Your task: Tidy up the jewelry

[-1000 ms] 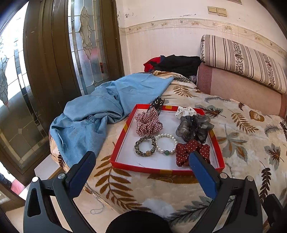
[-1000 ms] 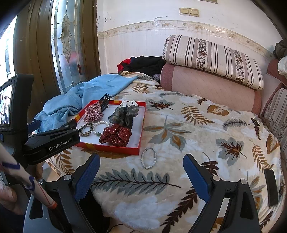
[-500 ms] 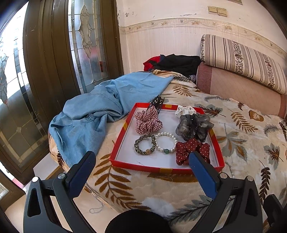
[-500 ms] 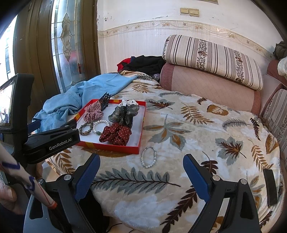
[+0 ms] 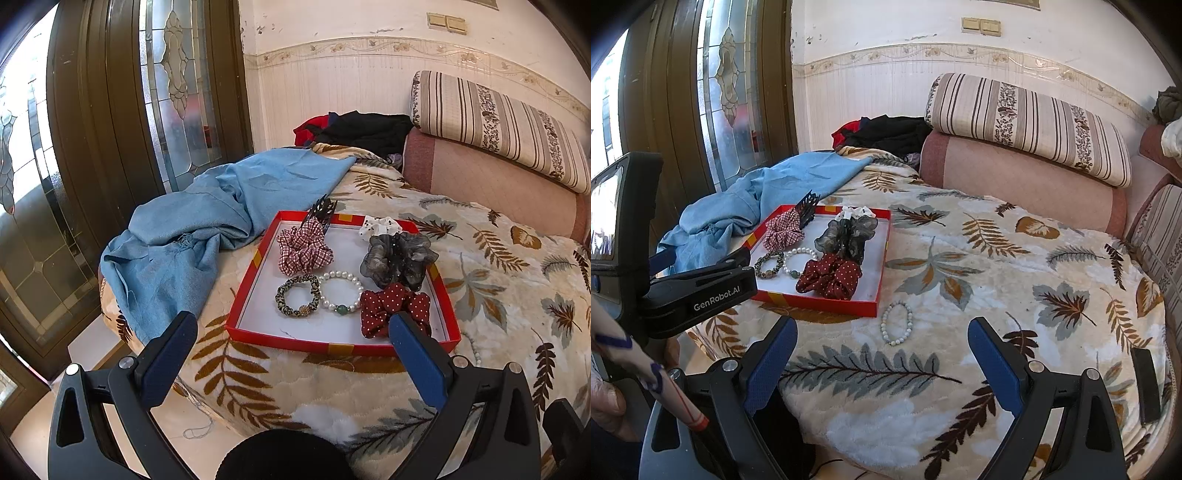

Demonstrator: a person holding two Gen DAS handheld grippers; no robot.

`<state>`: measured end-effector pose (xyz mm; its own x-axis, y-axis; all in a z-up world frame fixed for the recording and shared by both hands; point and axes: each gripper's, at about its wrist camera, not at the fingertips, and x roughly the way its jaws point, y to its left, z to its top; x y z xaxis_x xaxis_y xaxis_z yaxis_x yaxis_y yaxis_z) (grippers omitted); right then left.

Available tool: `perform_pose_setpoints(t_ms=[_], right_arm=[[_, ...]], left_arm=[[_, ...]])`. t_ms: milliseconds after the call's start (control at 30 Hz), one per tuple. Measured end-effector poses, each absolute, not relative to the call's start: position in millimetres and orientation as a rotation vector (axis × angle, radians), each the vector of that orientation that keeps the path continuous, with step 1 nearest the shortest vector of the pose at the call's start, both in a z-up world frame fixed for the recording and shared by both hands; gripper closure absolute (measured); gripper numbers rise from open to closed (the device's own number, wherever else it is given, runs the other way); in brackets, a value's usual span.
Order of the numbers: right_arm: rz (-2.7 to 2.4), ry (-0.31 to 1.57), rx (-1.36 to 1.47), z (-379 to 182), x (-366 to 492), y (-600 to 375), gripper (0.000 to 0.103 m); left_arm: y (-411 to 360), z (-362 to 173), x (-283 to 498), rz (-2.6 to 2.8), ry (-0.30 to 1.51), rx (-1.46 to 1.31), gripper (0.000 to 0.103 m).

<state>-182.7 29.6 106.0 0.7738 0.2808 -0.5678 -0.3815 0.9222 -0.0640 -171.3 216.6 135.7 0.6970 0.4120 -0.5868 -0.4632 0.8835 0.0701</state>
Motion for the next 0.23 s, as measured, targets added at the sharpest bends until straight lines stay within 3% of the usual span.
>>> perform_pose_setpoints(t_ms=[233], right_arm=[[0.360,0.584,-0.180,107.2,-184.2,29.0,0.007]], left_arm=[[209.3,135.9,-174.2,0.480,0.637,-0.064,0.000]])
